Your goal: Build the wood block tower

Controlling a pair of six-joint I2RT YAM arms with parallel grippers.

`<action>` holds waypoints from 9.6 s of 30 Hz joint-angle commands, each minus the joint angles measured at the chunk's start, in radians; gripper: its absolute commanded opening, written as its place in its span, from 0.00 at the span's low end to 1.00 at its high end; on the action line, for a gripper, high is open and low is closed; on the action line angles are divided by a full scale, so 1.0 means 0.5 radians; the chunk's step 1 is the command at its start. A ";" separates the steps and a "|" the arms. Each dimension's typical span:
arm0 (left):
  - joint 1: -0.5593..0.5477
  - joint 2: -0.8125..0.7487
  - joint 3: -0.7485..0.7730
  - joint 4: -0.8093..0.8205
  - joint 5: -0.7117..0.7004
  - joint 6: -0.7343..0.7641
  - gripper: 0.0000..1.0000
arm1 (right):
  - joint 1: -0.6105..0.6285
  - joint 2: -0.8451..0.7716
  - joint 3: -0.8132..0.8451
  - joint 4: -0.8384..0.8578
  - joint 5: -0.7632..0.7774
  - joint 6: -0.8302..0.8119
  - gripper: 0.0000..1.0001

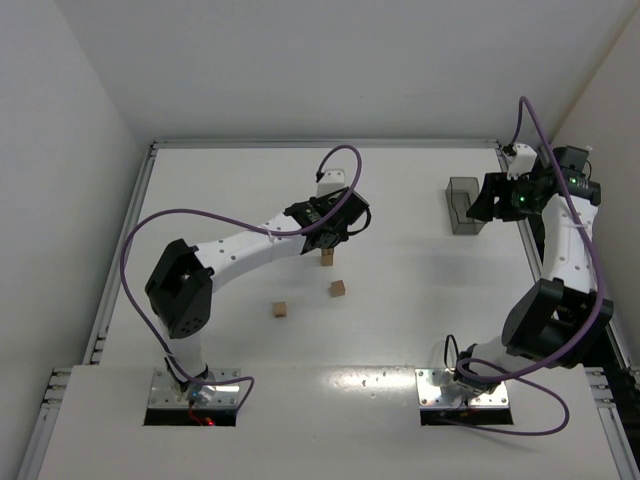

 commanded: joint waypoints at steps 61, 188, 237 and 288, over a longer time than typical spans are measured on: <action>-0.194 -0.690 -0.267 0.240 0.621 1.249 0.95 | 0.127 0.003 0.069 -0.187 -0.272 -0.435 0.57; 1.113 -1.547 -1.262 0.197 1.368 1.398 1.00 | 2.480 0.901 -0.112 0.223 0.835 -1.614 0.53; 1.224 -1.572 -1.339 0.216 1.497 1.398 1.00 | 2.572 0.764 0.170 0.107 0.591 -1.336 0.00; 1.325 -1.603 -1.431 0.342 1.794 1.299 1.00 | 1.553 0.854 1.570 -0.481 -0.079 -0.650 0.00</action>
